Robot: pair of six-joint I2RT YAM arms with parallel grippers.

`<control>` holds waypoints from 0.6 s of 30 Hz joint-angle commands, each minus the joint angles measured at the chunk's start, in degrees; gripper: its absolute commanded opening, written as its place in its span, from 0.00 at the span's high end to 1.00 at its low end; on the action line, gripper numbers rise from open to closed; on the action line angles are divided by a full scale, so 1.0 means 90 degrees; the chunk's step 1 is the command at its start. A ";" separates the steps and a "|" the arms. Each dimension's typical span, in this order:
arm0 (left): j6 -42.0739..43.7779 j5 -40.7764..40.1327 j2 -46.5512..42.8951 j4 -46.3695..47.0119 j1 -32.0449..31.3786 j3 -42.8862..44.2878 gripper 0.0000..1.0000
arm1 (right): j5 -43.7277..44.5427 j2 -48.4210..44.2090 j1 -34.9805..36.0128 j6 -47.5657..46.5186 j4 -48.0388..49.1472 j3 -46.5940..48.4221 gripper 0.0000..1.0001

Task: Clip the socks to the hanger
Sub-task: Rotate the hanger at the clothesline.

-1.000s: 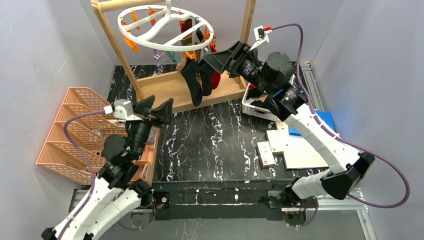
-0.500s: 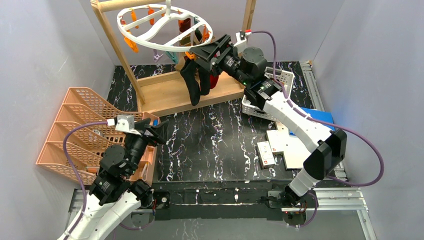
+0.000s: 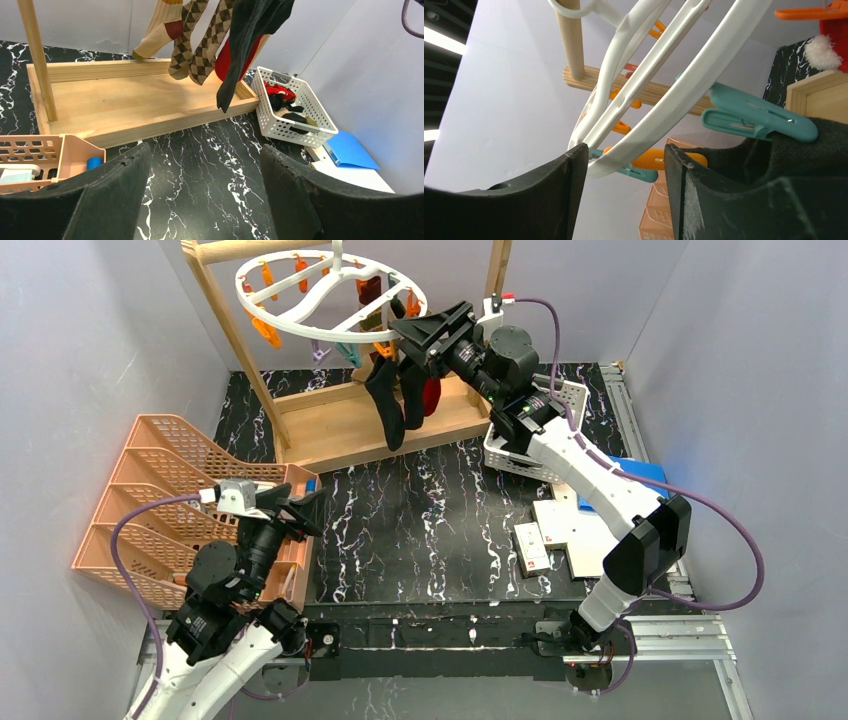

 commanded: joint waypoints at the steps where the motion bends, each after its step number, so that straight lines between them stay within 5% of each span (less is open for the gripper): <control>1: -0.0060 -0.0089 -0.0105 -0.0143 0.0014 0.0120 0.23 | 0.0087 0.0099 -0.0166 0.0100 0.0359 0.0329 0.39; 7: -0.0047 -0.0080 -0.0118 -0.0168 0.0015 0.0025 0.23 | -0.0109 0.0198 -0.0524 0.0243 0.0520 0.0345 0.61; 18: -0.0065 -0.0128 -0.0223 -0.0234 0.0014 -0.0151 0.23 | -0.0438 0.0462 -0.0980 0.0414 0.0384 0.0720 0.60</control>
